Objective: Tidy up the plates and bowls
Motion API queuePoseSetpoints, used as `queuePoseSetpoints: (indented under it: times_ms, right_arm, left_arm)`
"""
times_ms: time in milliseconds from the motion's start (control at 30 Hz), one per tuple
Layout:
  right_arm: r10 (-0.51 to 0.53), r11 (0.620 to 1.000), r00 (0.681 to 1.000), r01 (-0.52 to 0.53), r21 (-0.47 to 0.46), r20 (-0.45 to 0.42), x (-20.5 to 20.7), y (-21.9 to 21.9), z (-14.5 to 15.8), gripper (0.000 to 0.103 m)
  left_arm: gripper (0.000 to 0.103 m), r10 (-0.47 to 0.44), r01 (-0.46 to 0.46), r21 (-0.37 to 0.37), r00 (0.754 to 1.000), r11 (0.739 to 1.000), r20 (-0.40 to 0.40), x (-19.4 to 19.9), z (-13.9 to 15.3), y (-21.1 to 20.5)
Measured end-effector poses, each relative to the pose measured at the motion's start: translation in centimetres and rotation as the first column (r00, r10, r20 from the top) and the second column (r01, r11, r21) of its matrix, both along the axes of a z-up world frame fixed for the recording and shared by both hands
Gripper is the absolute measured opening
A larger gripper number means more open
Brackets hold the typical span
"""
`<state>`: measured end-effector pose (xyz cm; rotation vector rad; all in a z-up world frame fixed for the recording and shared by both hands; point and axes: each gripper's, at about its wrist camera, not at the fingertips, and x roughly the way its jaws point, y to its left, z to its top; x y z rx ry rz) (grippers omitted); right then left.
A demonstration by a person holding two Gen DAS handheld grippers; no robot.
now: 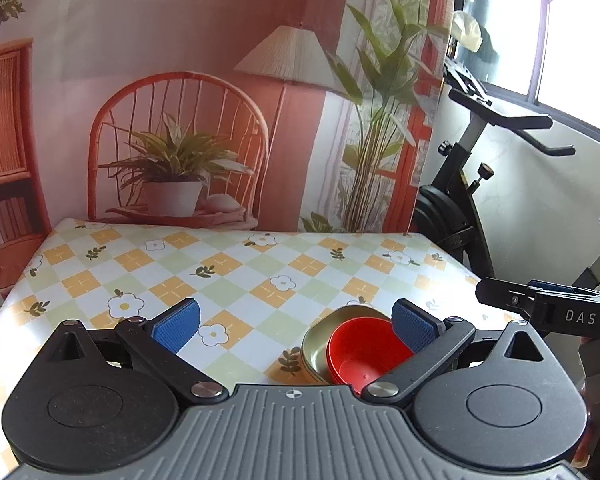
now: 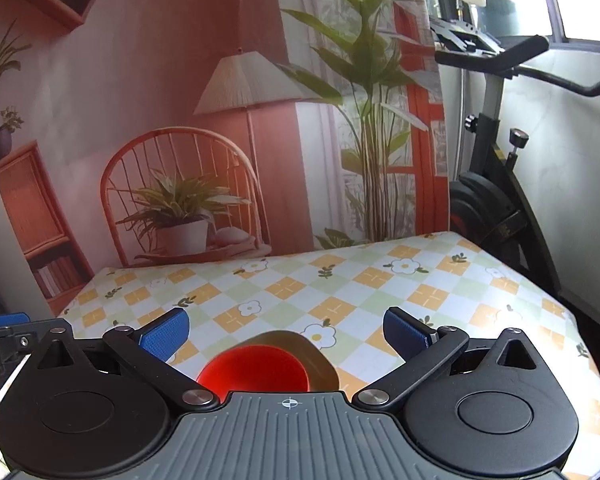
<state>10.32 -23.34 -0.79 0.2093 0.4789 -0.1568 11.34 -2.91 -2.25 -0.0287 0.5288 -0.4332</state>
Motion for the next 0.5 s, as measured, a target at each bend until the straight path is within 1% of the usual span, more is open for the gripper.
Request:
queuePoseSetpoints:
  times_ms: [200,367,500]
  right_arm:
    - [0.017,0.999,0.999,-0.015,-0.033,0.038,-2.6,1.3,2.6,0.103]
    - [0.03,0.999,0.998,-0.027,-0.048,0.059,-4.5,2.5,4.0,0.103]
    - [0.041,0.998,0.996,-0.037,-0.049,0.077,-5.9,3.5,4.7,0.103]
  left_arm:
    - [0.103,-0.029,0.029,-0.009,0.998,1.0,0.049,-2.7,2.1,0.9]
    - [0.103,0.007,-0.01,0.032,0.994,0.999,0.112,-5.0,3.7,1.4]
    - [0.103,0.024,-0.031,0.04,0.986,0.999,0.162,-6.4,5.0,1.9]
